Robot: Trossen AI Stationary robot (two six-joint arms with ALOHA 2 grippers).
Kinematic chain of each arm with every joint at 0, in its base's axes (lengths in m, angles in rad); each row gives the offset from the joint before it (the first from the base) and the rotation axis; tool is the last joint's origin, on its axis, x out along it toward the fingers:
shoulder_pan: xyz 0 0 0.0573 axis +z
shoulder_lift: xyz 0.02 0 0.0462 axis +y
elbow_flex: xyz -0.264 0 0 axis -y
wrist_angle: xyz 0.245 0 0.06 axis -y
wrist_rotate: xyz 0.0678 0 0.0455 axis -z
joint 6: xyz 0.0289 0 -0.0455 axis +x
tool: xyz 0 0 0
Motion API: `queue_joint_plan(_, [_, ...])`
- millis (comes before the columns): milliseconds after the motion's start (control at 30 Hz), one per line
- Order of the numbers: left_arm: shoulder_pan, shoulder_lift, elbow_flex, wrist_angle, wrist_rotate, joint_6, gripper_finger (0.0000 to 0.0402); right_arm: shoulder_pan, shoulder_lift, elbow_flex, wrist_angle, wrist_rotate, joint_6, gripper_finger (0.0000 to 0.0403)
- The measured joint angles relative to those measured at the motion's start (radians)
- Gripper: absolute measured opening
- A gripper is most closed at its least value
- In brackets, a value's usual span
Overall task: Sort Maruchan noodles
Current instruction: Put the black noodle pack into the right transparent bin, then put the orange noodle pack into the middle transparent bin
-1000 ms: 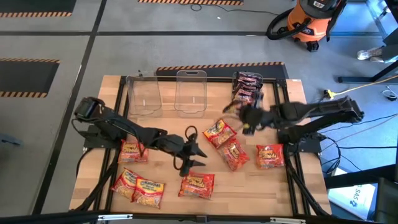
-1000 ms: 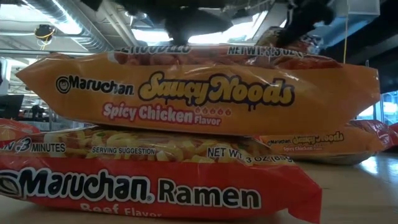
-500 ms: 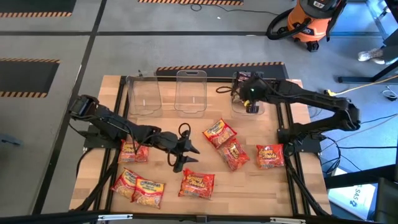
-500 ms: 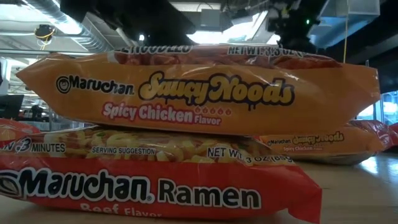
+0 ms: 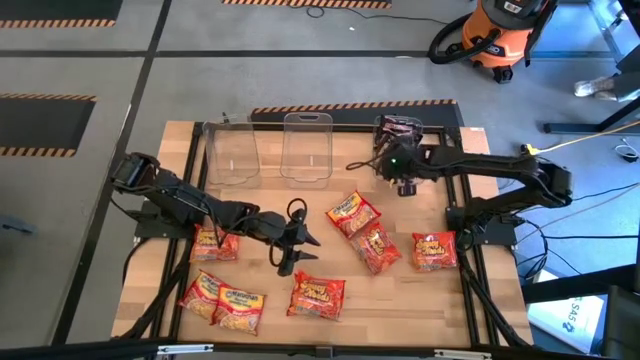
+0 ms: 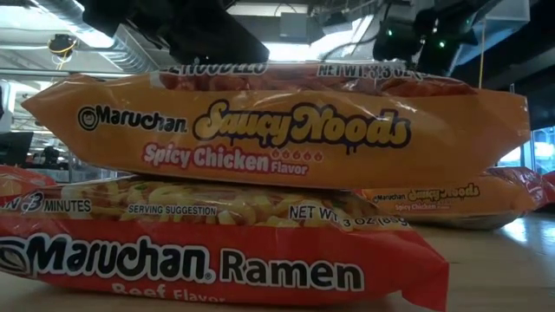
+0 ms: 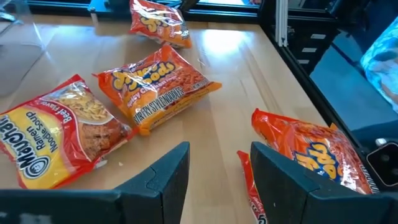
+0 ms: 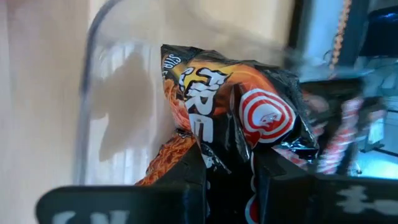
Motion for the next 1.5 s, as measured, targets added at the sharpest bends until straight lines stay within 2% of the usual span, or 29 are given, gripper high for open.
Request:
queue_joint_plan(233, [0.0,0.0,0.0,0.02,0.0,0.0,0.0165,0.0,0.036,-0.074,0.083,-0.047,0.001,0.0051])
queue_joint_plan(333, [0.0,0.0,0.0,0.022,0.0,0.0,0.0165,0.0,0.055,-0.082,0.131,-0.021,0.001,0.0064])
queue_joint_plan(700, [0.0,0.0,0.0,0.023,0.008,-0.003,0.0165,0.0,0.084,-0.08,0.188,-0.034,0.002,0.0186])
queue_joint_plan(833, [0.0,0.0,0.0,0.022,0.008,-0.002,0.0165,0.001,0.084,-0.029,0.1,-0.023,0.024,0.0211])
queue_joint_plan(967, [0.0,0.0,0.0,0.018,0.003,0.0,0.0165,0.002,0.084,0.077,-0.038,-0.034,0.09,0.0218])
queue_joint_plan(1133, [0.0,0.0,0.0,0.016,0.003,-0.001,0.0165,0.002,0.083,0.236,-0.302,-0.095,0.228,0.0216])
queue_joint_plan(1300, [-0.001,0.0,0.0,0.016,0.003,-0.008,0.0165,0.072,0.071,0.385,-0.544,-0.24,0.541,0.0215])
queue_joint_plan(1400, [-0.001,0.0,0.0,0.026,-0.04,-0.013,0.0165,0.195,0.033,0.392,-0.523,-0.366,0.691,0.0215])
queue_joint_plan(1500, [0.0,0.0,0.0,0.029,-0.083,-0.023,0.0165,0.341,0.001,0.346,-0.395,-0.369,0.805,0.0215])
